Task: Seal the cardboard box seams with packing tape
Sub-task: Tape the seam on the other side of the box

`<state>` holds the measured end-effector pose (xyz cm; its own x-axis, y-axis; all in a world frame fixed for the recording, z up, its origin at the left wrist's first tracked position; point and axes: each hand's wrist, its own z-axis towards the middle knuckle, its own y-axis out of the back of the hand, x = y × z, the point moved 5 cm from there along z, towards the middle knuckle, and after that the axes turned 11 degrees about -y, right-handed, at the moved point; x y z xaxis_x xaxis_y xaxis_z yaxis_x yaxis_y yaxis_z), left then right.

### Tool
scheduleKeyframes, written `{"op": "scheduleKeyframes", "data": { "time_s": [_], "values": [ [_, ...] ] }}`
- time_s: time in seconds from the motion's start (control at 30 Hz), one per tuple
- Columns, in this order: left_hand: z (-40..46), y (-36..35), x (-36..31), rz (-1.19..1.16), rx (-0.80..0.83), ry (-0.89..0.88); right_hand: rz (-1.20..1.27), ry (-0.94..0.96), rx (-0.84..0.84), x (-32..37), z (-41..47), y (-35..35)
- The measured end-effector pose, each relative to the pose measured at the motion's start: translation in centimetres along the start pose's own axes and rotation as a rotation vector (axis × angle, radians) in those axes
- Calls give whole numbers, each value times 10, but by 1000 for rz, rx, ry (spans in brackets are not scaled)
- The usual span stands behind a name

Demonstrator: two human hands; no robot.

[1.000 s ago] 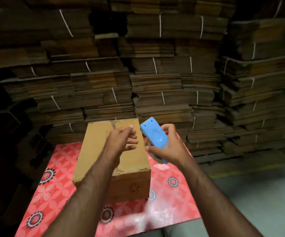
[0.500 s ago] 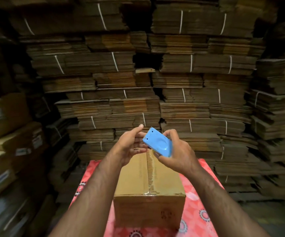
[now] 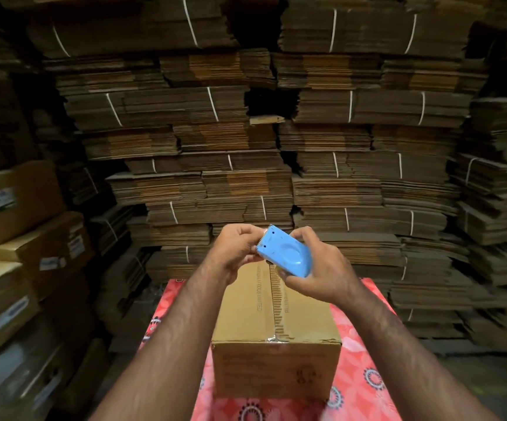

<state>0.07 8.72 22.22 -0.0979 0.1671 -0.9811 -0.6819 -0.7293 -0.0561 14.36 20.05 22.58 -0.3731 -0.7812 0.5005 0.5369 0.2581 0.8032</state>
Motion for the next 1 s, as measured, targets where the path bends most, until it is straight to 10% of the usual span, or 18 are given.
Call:
{"op": "scheduleKeyframes", "data": {
  "time_s": [1.0],
  "values": [
    [-78, 53, 147, 185, -570, 186, -244, 362, 402, -71, -3, -99]
  ]
}}
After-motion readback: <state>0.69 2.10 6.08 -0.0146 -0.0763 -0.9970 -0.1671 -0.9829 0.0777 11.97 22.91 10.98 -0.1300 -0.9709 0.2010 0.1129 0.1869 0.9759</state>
